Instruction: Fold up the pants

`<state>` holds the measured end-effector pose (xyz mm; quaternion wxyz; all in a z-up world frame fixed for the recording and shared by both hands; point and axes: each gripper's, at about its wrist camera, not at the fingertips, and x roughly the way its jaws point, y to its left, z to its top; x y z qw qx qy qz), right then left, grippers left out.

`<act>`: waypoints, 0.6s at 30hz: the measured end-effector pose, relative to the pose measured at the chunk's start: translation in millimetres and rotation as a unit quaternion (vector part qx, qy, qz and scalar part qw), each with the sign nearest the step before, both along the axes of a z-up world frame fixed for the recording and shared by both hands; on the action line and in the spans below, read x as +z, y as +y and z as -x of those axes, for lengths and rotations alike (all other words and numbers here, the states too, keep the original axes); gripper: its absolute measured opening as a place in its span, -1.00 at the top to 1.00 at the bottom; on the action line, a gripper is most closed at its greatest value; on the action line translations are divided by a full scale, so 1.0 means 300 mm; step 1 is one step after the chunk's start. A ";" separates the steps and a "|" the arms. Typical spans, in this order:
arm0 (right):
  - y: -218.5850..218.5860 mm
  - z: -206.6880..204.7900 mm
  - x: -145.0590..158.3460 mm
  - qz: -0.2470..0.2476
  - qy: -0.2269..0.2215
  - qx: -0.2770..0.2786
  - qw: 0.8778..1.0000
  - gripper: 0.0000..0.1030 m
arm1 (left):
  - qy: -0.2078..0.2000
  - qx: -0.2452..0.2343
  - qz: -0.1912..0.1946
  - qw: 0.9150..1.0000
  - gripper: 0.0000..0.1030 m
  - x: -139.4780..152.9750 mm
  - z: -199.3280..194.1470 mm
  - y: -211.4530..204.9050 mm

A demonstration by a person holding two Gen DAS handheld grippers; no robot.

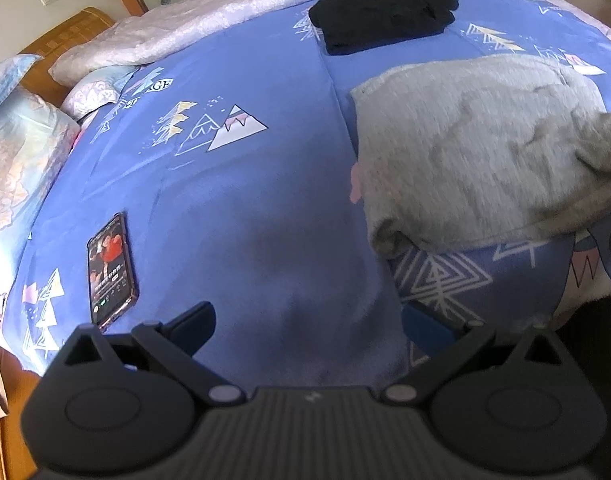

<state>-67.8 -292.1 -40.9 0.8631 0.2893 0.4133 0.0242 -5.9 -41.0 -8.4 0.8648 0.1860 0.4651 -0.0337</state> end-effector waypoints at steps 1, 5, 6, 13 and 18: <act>-0.001 0.000 -0.001 0.000 0.000 0.000 1.000 -0.44 | 0.002 0.000 -0.001 1.000 -1.00 -0.002 0.000 0.000; -0.009 -0.001 -0.003 -0.002 0.002 0.000 1.000 -0.44 | 0.005 -0.002 -0.004 1.000 -1.00 -0.008 0.002 -0.004; -0.009 -0.001 -0.003 -0.002 0.002 0.000 1.000 -0.44 | 0.006 -0.002 -0.005 1.000 -1.00 -0.008 0.003 -0.004; -0.013 0.001 -0.002 -0.005 0.002 -0.002 1.000 -0.45 | 0.013 -0.010 -0.012 1.000 -1.00 -0.020 0.004 -0.017; -0.018 0.000 -0.003 -0.007 0.001 -0.002 1.000 -0.45 | 0.020 -0.017 -0.015 1.000 -1.00 -0.029 0.002 -0.026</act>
